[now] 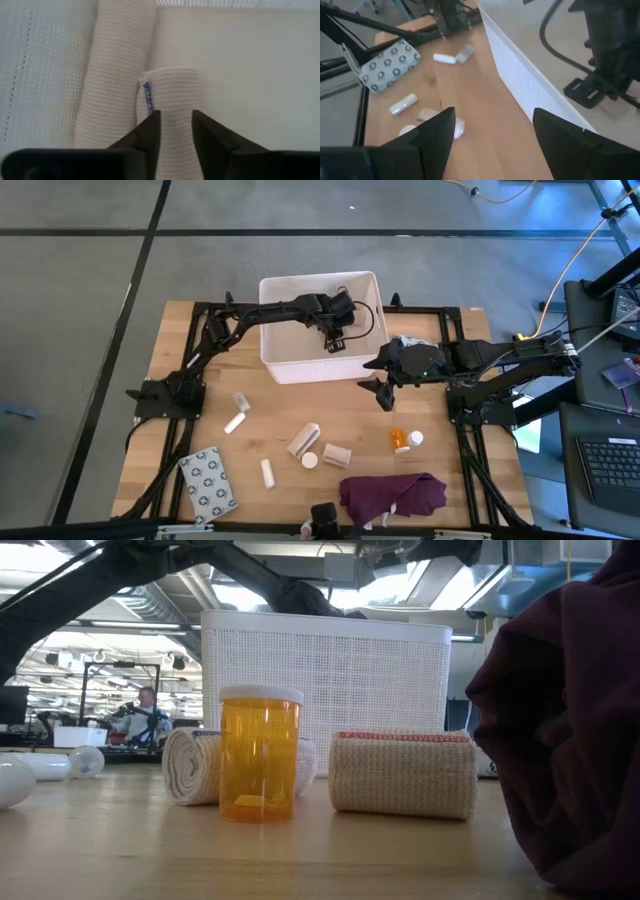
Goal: Pick & place medical supplies in basket/bin
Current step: Put the left light brown and blue bandage into the white bin, then adjust the white bin, then put the top white mailer bag into the white bin
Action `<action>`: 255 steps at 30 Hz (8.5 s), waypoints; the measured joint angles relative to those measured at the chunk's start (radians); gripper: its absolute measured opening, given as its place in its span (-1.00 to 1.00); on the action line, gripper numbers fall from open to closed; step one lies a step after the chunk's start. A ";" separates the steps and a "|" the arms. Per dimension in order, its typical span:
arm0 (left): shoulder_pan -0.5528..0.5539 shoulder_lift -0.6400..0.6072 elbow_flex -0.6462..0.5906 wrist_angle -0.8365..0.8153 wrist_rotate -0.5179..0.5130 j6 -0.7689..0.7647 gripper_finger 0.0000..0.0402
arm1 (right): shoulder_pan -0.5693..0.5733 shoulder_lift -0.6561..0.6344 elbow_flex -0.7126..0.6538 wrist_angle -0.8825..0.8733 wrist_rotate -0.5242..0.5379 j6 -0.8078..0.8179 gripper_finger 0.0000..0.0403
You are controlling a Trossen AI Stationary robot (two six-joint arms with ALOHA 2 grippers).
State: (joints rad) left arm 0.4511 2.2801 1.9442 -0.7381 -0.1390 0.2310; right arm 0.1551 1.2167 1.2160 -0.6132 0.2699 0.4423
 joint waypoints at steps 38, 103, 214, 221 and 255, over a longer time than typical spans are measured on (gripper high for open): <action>-0.018 -0.721 0.000 0.016 0.162 -0.076 -0.29 | -0.048 -0.001 0.000 -0.539 0.050 0.338 0.33; -0.312 -0.986 -0.385 -0.157 0.167 -0.370 -0.29 | -0.644 -0.016 -0.262 -0.299 -0.234 -0.572 0.32; -0.333 -1.108 -0.481 -0.047 -0.175 -0.384 -0.70 | -0.812 0.061 -0.359 -0.304 -0.243 -0.676 -1.00; -0.333 -1.108 -0.481 -0.055 -0.175 -0.383 -0.70 | -0.812 -0.007 -0.164 -0.496 -0.205 -0.577 -1.00; -0.333 -1.158 -0.482 -0.109 -0.183 -0.362 -0.73 | -0.696 0.353 0.885 -0.249 -0.325 -0.586 -1.00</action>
State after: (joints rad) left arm 0.1179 1.1219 1.4624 -0.8466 -0.3219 -0.1315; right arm -0.5406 1.5692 2.1012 -0.8621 -0.0547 -0.1438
